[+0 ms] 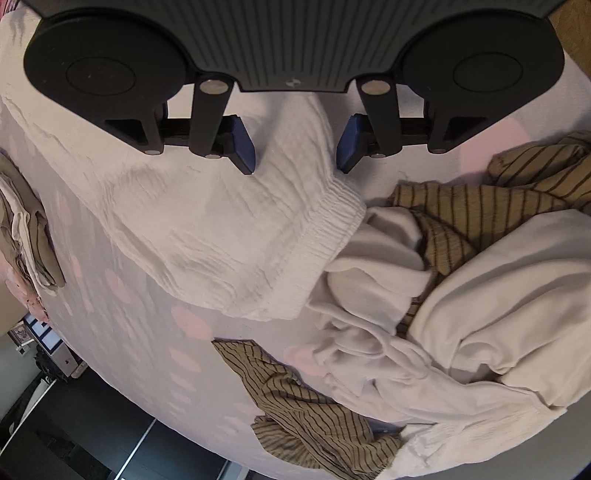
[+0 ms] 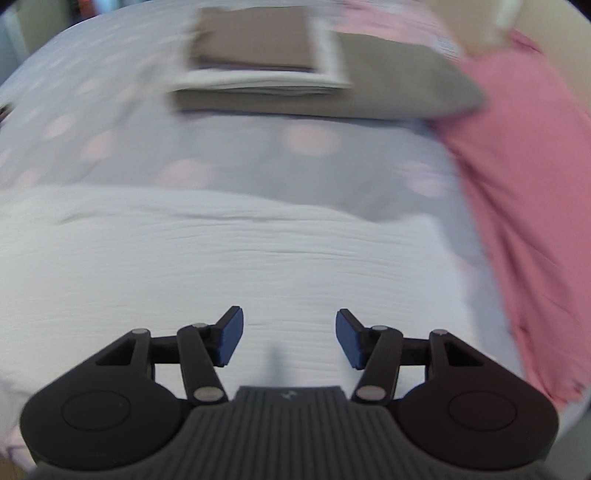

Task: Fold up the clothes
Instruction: 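Open both tools and move the right tool over the blanket fold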

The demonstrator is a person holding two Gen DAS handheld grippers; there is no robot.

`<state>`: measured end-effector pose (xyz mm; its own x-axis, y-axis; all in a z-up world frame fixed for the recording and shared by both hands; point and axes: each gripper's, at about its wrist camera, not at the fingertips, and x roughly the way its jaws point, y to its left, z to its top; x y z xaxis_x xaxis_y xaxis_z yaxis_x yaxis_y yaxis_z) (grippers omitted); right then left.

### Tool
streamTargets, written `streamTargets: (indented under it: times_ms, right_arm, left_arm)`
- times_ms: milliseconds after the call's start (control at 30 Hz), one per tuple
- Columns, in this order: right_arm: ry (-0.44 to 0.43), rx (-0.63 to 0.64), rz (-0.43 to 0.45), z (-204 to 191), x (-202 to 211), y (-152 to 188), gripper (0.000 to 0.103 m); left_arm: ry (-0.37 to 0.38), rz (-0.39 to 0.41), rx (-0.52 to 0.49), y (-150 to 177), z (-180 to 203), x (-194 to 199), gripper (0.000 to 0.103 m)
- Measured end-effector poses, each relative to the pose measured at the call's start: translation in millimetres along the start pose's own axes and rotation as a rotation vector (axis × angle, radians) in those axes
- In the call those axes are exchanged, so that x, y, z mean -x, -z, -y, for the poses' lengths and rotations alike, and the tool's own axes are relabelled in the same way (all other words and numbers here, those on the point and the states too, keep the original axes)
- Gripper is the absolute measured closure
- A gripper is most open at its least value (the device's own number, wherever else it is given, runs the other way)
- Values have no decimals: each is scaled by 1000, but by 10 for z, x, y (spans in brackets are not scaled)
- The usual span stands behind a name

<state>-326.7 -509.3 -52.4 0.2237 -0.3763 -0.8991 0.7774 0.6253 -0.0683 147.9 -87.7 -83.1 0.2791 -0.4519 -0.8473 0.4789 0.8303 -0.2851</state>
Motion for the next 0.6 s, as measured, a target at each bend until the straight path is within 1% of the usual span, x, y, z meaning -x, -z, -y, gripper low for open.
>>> streamTargets:
  times_ms: [33,100,133,200,233,300,367,433,500,600]
  right_arm:
    - [-26,31,-3,-147,-23,-9,44]
    - [-79,84,-12,-420,-70,16,43]
    - [-104,110,-20,-556,-98,31,41]
    - [-137,155,-35,-783,-164,86,37]
    - [-151,176,-43,-891,-197,117,37]
    - [-177,211,-63,-1085,-262,175,37]
    - [-206,235,-80,-1254,-292,226,37]
    - [-231,247,-88,-1373,-301,249,37]
    - [-248,256,-91,-1463,-286,257,37]
    - [-275,252,-88,-1572,-255,224,37]
  left_arm:
    - [3,1,-14,1,21,-9,68]
    - [11,5,-41,2,62,-10,77]
    - [13,20,-52,5,82,15,85]
    - [14,68,-91,10,143,99,92]
    - [12,93,-113,13,179,145,93]
    - [-1,156,-196,26,331,280,95]
    - [9,222,-284,56,518,422,96]
    - [31,270,-354,94,718,545,97]
    - [60,299,-427,146,951,622,97]
    - [115,315,-541,287,1301,679,97]
